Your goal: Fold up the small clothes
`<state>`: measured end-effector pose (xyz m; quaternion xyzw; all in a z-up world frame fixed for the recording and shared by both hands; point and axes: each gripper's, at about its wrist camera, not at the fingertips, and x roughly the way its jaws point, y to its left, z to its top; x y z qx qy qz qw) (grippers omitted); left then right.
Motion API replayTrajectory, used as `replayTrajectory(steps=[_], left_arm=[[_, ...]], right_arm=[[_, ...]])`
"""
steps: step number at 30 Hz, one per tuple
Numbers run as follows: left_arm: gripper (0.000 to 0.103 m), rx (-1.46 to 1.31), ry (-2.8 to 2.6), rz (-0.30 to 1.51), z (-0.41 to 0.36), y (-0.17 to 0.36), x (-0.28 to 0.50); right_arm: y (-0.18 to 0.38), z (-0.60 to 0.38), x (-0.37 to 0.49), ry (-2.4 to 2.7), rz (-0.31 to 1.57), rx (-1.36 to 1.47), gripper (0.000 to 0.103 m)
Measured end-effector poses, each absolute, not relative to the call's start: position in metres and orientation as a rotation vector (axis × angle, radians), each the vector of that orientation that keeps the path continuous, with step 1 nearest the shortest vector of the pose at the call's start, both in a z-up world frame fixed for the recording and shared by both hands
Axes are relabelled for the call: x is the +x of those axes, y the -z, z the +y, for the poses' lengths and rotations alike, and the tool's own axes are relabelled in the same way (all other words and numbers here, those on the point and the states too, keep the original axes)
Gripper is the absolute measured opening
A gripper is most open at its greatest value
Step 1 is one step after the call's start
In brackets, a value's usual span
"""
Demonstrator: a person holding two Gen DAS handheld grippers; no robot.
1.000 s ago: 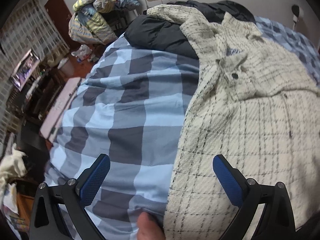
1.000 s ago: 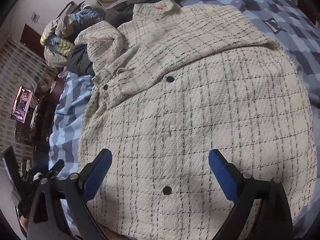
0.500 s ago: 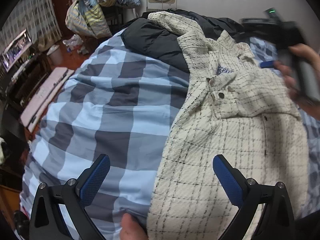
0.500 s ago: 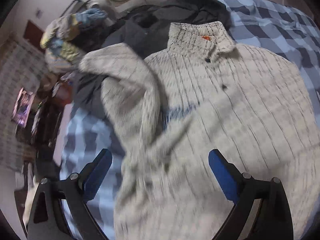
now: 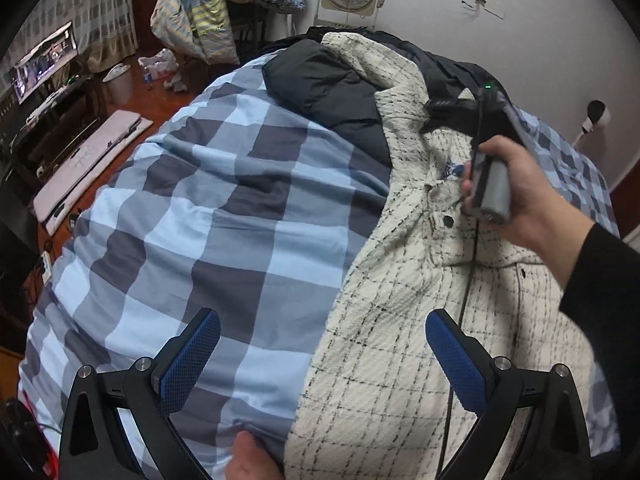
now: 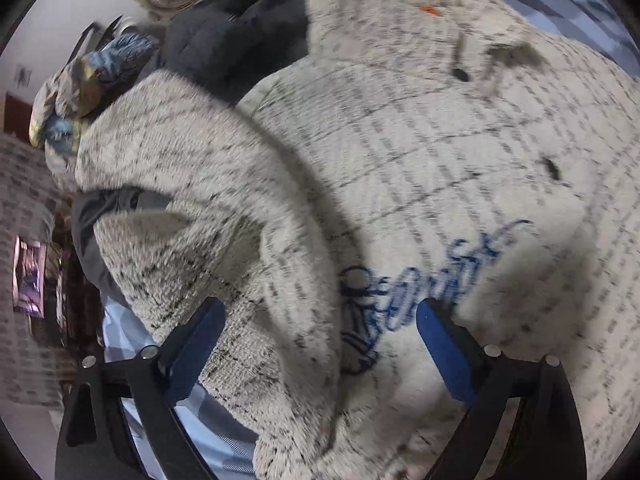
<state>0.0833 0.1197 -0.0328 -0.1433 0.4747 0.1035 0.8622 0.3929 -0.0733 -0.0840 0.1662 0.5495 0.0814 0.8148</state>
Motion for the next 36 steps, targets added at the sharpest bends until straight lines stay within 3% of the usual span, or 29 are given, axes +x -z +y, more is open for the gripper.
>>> replayTrajectory(steps=[1,2,3,4,5,11,13,14,16,17,18,21,25,28,36], left_arm=[[0.103,-0.299,-0.219,0.993,0.119,0.032,0.083],[0.103,-0.297,-0.220,0.993,0.119,0.033,0.083],[0.103,-0.296,-0.221,0.995,0.119,0.033,0.083],[0.103,-0.295,-0.223,0.998,0.119,0.034,0.083],[0.103,-0.293,-0.226,1.000,0.119,0.034,0.083],[0.103,-0.296,-0.256,0.978,0.124,0.031,0.080],[0.103,-0.300,-0.265,0.974,0.126,0.030,0.079],[0.103,-0.301,-0.269,0.970,0.127,0.029,0.078],[0.103,-0.300,-0.280,0.958,0.129,0.027,0.076],[0.103,-0.297,-0.285,0.950,0.129,0.025,0.075],[0.103,-0.294,-0.291,0.942,0.130,0.024,0.074],[0.103,-0.306,-0.291,0.931,0.132,0.020,0.072],[0.103,-0.326,-0.289,0.921,0.135,0.017,0.072],[0.103,-0.332,-0.287,0.915,0.136,0.016,0.072],[0.103,-0.370,-0.370,0.835,0.153,0.005,0.061]], right_arm=[[0.086,-0.067,0.390,-0.197,1.180,0.334,0.069],[0.087,-0.062,0.388,-0.217,1.180,0.323,0.047],[0.085,-0.056,0.383,-0.254,1.173,0.309,0.033],[0.080,-0.053,0.382,-0.258,1.162,0.288,0.028],[0.072,-0.050,0.378,-0.262,1.143,0.256,0.009],[-0.008,-0.021,0.319,-0.508,0.948,0.248,0.005],[-0.024,0.002,0.287,-0.616,0.963,0.201,0.005],[-0.022,0.013,0.270,-0.646,1.014,0.169,0.007],[-0.005,0.021,0.254,-0.693,1.175,0.154,0.030],[0.011,0.022,0.245,-0.732,1.296,0.153,0.061],[0.022,0.021,0.242,-0.740,1.365,0.147,0.077],[0.037,-0.004,0.239,-0.657,1.462,0.168,0.077],[-0.007,-0.032,0.250,-0.544,1.239,0.200,0.077],[-0.030,-0.020,0.259,-0.396,1.084,0.098,0.084],[-0.009,0.054,0.315,-0.276,1.041,-0.092,0.084]])
